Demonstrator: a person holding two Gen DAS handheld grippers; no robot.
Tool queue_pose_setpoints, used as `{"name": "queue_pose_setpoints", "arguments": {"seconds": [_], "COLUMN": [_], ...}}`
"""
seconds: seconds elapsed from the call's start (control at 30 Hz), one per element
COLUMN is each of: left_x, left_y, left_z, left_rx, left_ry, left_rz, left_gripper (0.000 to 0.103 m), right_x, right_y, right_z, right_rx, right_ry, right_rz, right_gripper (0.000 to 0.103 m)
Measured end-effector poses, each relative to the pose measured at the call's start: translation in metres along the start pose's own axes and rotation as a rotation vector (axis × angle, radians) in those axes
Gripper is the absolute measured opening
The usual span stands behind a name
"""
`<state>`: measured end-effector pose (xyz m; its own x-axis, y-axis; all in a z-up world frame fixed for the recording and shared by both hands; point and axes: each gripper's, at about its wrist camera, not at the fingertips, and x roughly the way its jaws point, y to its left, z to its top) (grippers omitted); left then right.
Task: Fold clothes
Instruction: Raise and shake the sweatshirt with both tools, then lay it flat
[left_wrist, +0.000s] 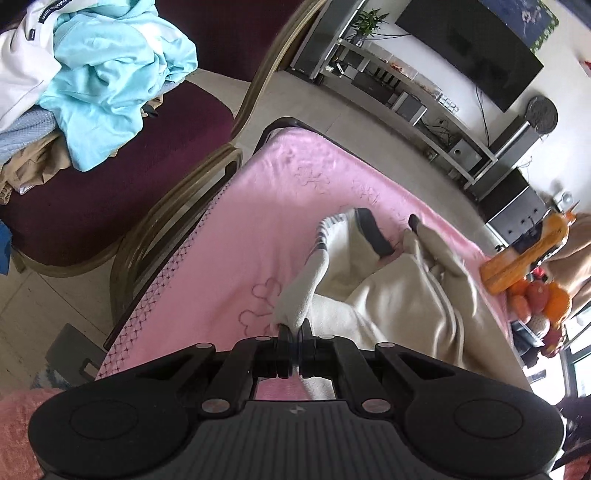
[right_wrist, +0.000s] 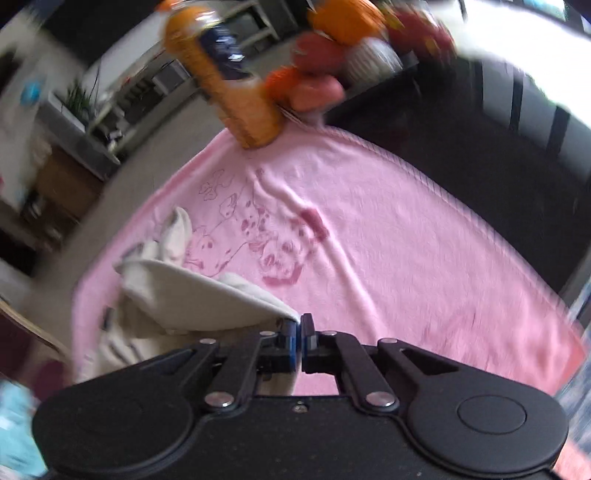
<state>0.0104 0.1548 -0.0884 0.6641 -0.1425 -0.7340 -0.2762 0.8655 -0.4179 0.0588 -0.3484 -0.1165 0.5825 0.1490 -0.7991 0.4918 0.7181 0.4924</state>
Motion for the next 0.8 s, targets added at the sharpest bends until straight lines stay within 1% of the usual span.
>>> {"name": "queue_pose_setpoints", "arguments": {"seconds": [0.03, 0.1, 0.13, 0.17, 0.23, 0.3, 0.37, 0.43, 0.47, 0.5, 0.53, 0.57, 0.6, 0.63, 0.67, 0.7, 0.77, 0.8], "left_x": [-0.001, -0.007, -0.015, -0.028, -0.058, -0.1, -0.135, -0.169, -0.181, -0.193, -0.21, -0.227, -0.243, -0.261, -0.281, -0.293, -0.312, -0.316], "left_y": [-0.002, -0.01, -0.017, -0.026, -0.041, -0.052, -0.056, -0.061, -0.068, -0.074, -0.081, -0.088, -0.096, -0.098, -0.099, -0.098, -0.096, -0.095], "left_z": [0.005, 0.022, 0.034, 0.048, 0.075, 0.101, 0.115, 0.126, 0.131, 0.136, 0.138, 0.139, 0.141, 0.138, 0.134, 0.131, 0.125, 0.124], "left_rx": [-0.009, -0.042, -0.044, -0.038, -0.035, -0.047, -0.079, -0.092, -0.089, -0.085, -0.071, -0.057, -0.043, -0.029, -0.02, -0.021, -0.017, -0.017], "left_ry": [0.009, 0.008, -0.009, -0.046, -0.13, -0.227, -0.301, -0.367, -0.373, -0.38, -0.411, -0.441, -0.472, -0.526, -0.59, -0.627, -0.668, -0.674], "left_rz": [-0.01, -0.065, -0.093, -0.119, -0.173, -0.255, -0.329, -0.375, -0.39, -0.406, -0.438, -0.47, -0.502, -0.537, -0.564, -0.577, -0.592, -0.593], "left_gripper": [0.001, 0.001, 0.001, 0.001, 0.001, 0.001, 0.001, 0.001, 0.001, 0.001, 0.0, 0.0, 0.0, 0.001, 0.001, 0.001, 0.001, 0.001], "right_x": [0.0, -0.001, -0.006, -0.013, -0.044, -0.076, -0.123, -0.171, -0.192, -0.207, -0.22, -0.235, -0.251, -0.269, -0.284, -0.299, -0.328, -0.343], "right_y": [-0.009, -0.017, -0.013, -0.007, 0.012, 0.029, 0.033, 0.036, 0.038, 0.042, 0.049, 0.055, 0.06, 0.061, 0.061, 0.061, 0.06, 0.059], "right_z": [0.0, 0.001, 0.003, 0.007, 0.022, 0.037, 0.046, 0.056, 0.06, 0.063, 0.067, 0.068, 0.069, 0.067, 0.062, 0.057, 0.048, 0.043], "right_rx": [0.054, 0.139, 0.153, 0.163, 0.159, 0.155, 0.161, 0.167, 0.165, 0.148, 0.122, 0.098, 0.073, 0.052, 0.037, 0.021, -0.011, -0.027], "right_ry": [0.031, 0.078, 0.079, 0.072, 0.01, -0.059, -0.174, -0.291, -0.337, -0.34, -0.328, -0.336, -0.353, -0.392, -0.431, -0.47, -0.548, -0.587], "right_rz": [0.043, 0.13, 0.163, 0.201, 0.296, 0.396, 0.524, 0.651, 0.691, 0.66, 0.634, 0.639, 0.657, 0.705, 0.736, 0.766, 0.826, 0.856], "right_gripper": [0.002, 0.002, 0.002, 0.002, 0.002, 0.002, 0.002, 0.002, 0.002, 0.002, 0.002, 0.002, 0.002, 0.002, 0.002, 0.002, 0.002, 0.002]}}
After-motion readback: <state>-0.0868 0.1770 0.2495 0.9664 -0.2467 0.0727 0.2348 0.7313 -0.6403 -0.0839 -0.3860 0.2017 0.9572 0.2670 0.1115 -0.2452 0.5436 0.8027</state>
